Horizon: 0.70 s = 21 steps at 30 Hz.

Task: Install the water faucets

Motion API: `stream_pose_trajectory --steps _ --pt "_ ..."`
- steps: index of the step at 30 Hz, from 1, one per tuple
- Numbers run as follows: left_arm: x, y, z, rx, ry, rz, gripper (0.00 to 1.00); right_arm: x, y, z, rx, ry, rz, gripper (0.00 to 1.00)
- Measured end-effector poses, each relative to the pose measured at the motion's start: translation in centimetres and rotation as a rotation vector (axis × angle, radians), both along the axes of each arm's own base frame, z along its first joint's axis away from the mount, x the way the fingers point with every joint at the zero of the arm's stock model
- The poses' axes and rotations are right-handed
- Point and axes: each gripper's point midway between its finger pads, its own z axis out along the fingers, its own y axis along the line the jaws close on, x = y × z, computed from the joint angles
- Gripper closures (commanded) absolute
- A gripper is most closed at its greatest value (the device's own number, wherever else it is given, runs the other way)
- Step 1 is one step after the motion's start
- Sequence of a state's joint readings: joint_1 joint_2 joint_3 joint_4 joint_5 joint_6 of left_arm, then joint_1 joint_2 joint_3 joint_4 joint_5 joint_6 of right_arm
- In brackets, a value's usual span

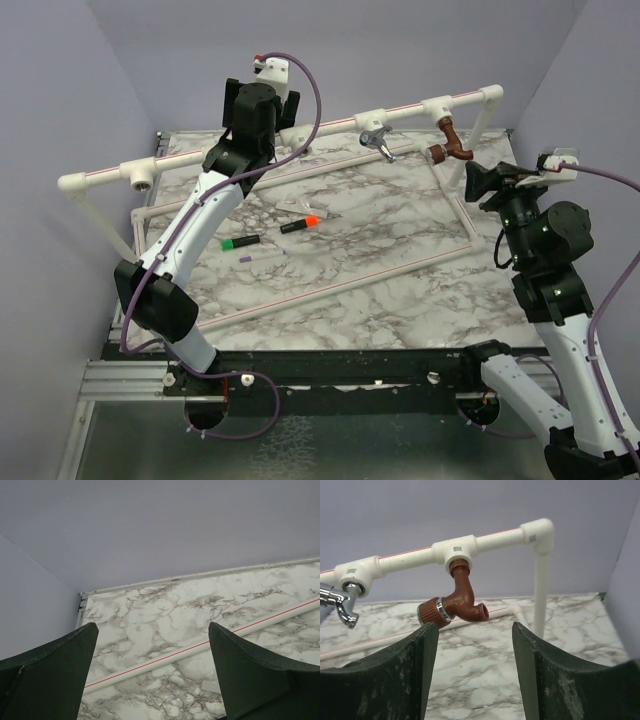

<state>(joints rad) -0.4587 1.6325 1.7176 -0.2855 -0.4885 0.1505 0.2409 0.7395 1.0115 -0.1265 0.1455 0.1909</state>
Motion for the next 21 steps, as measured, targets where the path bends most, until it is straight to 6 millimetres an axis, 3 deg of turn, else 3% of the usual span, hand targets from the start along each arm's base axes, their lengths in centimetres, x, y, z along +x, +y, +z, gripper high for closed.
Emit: stream_pose_trajectory --steps 10,15,21 --pt "0.0 0.0 0.0 0.0 0.0 0.0 0.07 -0.9 -2.3 2.2 -0.598 -0.117 -0.077 0.34" --pt "0.0 0.0 0.0 0.0 0.0 0.0 0.07 -0.3 -1.3 1.9 -0.858 -0.153 -0.016 0.33" --pt "0.0 0.0 0.0 0.0 0.0 -0.001 0.07 1.5 0.5 -0.3 -1.108 -0.149 0.097 0.32"
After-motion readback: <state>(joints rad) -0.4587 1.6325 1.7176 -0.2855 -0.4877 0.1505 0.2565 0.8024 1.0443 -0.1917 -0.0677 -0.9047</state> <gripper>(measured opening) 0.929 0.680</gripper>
